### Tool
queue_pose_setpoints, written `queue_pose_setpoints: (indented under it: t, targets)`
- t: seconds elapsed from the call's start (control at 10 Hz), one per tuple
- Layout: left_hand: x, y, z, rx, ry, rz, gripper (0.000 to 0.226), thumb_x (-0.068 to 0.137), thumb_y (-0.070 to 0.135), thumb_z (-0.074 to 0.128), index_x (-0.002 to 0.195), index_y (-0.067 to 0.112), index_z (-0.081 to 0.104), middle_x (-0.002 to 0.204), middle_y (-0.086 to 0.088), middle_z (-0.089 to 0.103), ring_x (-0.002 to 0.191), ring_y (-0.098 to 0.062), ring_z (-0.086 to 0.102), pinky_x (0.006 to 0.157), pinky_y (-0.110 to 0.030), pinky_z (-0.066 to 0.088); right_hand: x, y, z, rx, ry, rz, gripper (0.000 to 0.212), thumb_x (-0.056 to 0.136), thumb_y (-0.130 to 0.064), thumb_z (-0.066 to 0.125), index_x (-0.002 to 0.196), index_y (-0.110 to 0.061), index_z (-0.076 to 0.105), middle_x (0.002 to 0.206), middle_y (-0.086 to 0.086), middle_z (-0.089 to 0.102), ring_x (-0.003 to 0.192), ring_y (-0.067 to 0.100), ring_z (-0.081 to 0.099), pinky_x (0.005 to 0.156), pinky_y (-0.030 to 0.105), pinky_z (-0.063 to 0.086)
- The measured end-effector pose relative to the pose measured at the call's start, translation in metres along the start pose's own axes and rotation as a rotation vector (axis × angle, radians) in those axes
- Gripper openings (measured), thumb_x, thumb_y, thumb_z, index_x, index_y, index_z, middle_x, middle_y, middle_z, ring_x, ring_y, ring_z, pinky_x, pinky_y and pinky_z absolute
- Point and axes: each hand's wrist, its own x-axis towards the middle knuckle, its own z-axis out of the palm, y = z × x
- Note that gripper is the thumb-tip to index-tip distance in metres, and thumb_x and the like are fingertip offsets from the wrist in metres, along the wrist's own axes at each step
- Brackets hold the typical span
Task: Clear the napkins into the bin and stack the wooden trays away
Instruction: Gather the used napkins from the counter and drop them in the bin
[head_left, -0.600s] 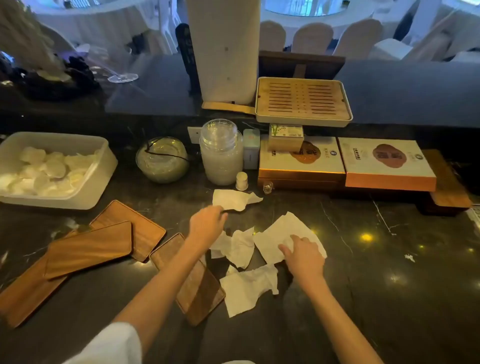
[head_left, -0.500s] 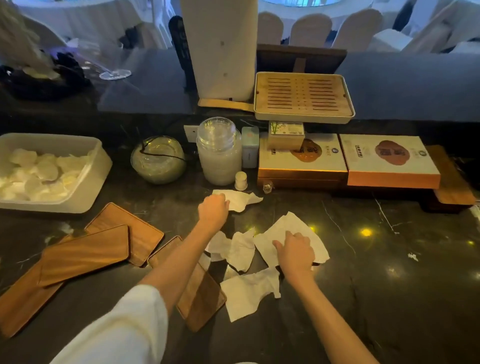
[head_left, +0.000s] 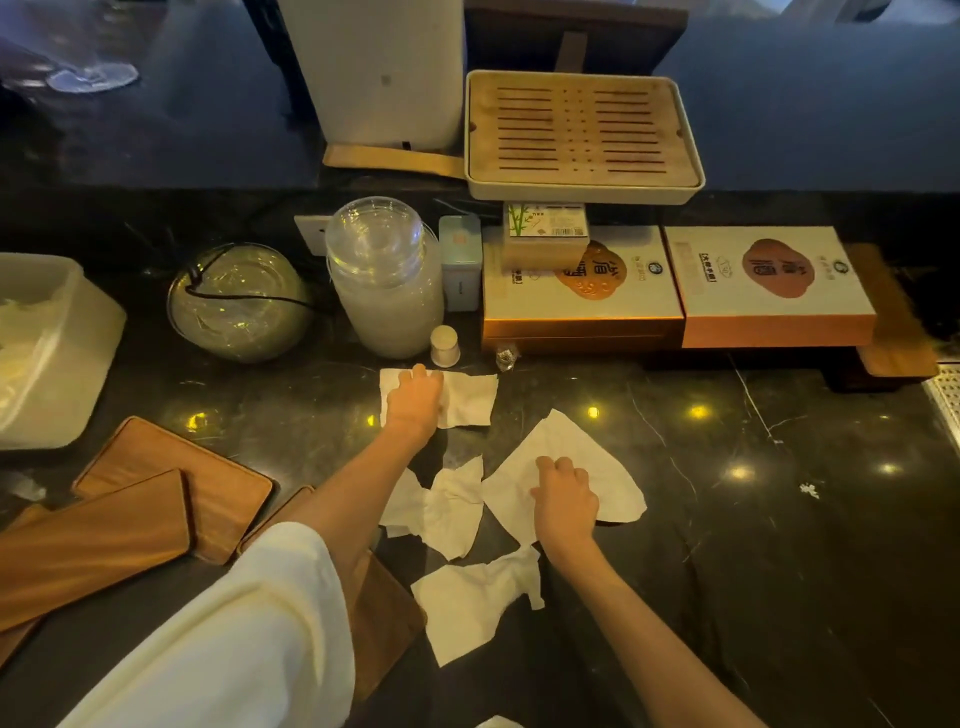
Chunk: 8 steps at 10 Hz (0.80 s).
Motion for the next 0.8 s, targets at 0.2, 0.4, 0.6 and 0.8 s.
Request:
queue_pose_setpoints:
  t: [0.2,0.4,0.6,0.8]
  targets:
    - [-0.007,0.001,0.003,0.019,0.050,0.035,0.050,0.088,0.004,0.065,0.134,0.009,0.047,0.134,-0.015,0.047,0.124,-0.032,0.047,0.099,-0.041,0.049,-0.003,0.003,0.002,0.055,0.046,-0.060,0.032,0.097,-0.017,0.053,0.129,-0.020,0.049,0.124,0.007,0.056,0.112,0.024,0.052,0.084,0.033,0.050]
    - [-0.062,-0.009,-0.006,-0.202,0.178,-0.010,0.032,0.091,0.003,0.060,0.122,0.009,0.053,0.129,-0.015,0.051,0.112,-0.029,0.053,0.094,-0.036,0.050,-0.021,0.035,-0.016,0.181,0.055,-0.175,0.031,0.096,-0.012,0.049,0.123,-0.011,0.063,0.119,0.008,0.056,0.111,0.028,0.055,0.071,0.004,0.042]
    - [-0.159,-0.025,-0.014,-0.379,0.404,0.040,0.015,0.089,0.000,0.058,0.096,0.012,0.054,0.110,-0.011,0.053,0.089,-0.021,0.050,0.072,-0.026,0.037,-0.074,0.081,-0.039,0.428,0.126,-0.265,0.030,0.095,-0.009,0.050,0.116,-0.014,0.070,0.113,0.001,0.065,0.086,0.009,0.059,0.085,0.026,0.052]
    - [-0.264,0.000,-0.010,-0.481,0.538,0.034,0.034,0.086,-0.008,0.059,0.115,0.011,0.062,0.122,-0.007,0.054,0.108,-0.020,0.054,0.085,-0.023,0.044,-0.107,0.115,-0.044,0.620,0.168,-0.339,0.036,0.090,0.009,0.050,0.106,-0.011,0.076,0.102,0.006,0.065,0.087,0.014,0.058,0.068,0.005,0.043]
